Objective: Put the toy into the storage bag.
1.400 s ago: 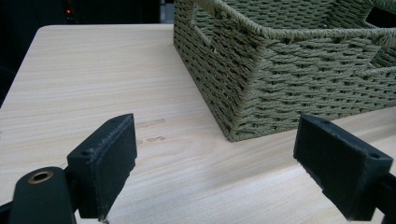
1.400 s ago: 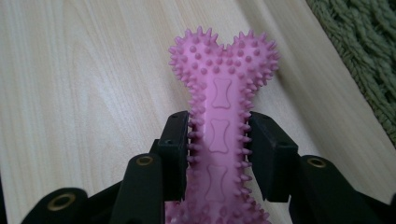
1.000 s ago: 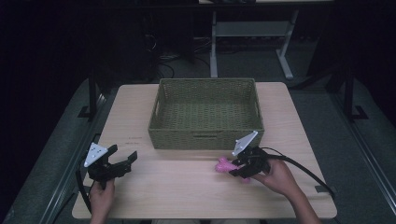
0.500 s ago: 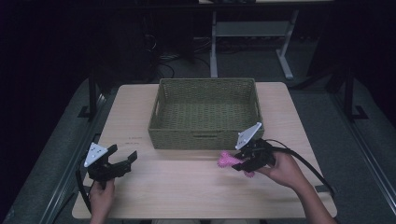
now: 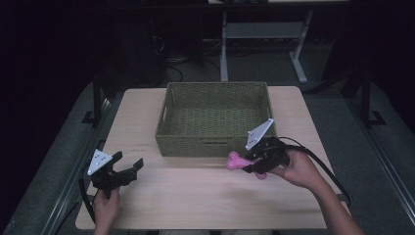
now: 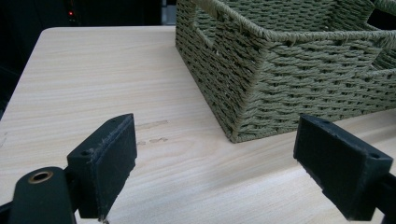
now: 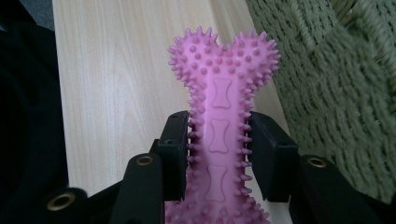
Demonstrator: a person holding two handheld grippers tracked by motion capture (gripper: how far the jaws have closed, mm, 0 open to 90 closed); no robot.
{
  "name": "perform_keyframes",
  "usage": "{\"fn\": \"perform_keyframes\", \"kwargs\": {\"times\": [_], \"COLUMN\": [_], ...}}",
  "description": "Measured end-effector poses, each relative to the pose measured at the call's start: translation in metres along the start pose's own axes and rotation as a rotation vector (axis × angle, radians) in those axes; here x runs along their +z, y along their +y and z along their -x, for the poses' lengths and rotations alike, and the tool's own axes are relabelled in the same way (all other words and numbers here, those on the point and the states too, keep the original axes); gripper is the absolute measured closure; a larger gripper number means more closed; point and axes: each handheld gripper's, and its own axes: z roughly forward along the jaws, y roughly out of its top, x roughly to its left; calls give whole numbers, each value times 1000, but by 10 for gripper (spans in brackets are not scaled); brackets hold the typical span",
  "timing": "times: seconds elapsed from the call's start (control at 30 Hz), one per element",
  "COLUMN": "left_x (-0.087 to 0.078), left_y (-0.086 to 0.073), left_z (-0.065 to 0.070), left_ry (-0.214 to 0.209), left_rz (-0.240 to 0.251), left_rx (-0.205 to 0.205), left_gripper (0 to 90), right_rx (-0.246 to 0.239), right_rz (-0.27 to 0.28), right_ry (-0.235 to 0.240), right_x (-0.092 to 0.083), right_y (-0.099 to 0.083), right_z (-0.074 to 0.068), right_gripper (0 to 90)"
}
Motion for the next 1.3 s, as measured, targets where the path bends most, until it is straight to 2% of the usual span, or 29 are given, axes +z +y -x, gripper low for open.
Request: {"fn": "perform_keyframes", "kwargs": {"times": [0.23,0.37,0.6,0.97,1.03,1.13,1.3], "left_x": [0,0,-1,-1,-1,-1,-1], "left_y": [0,0,1,1,1,1,1], "left_z": [-1,-2,-3,-4,-4,-3,-3], "left_ry": [2,3,6,6,5,3,2], "left_rz": [4,4,11,6,6,4,7], "left_rx": [-3,-5,-11,-6,-6,-7,-8], "left_gripper": [128,129,128,128,128,128,128], "right_rx": [-40,-64,-80,-84,-81,-82,-79], "right_rz": [-30,-33,-39,-55,-39,-48,-41], "right_ry": [-1,-1,2,-1,4,-6,5], "right_x": [-9,-17,-22,-28,-29,-30,-30], "right_y": [19,35,51,70,72,76,80], "right_z": [5,10,18,41,46,53,65], "right_gripper": [591,591,591,590,590,589,589]}}
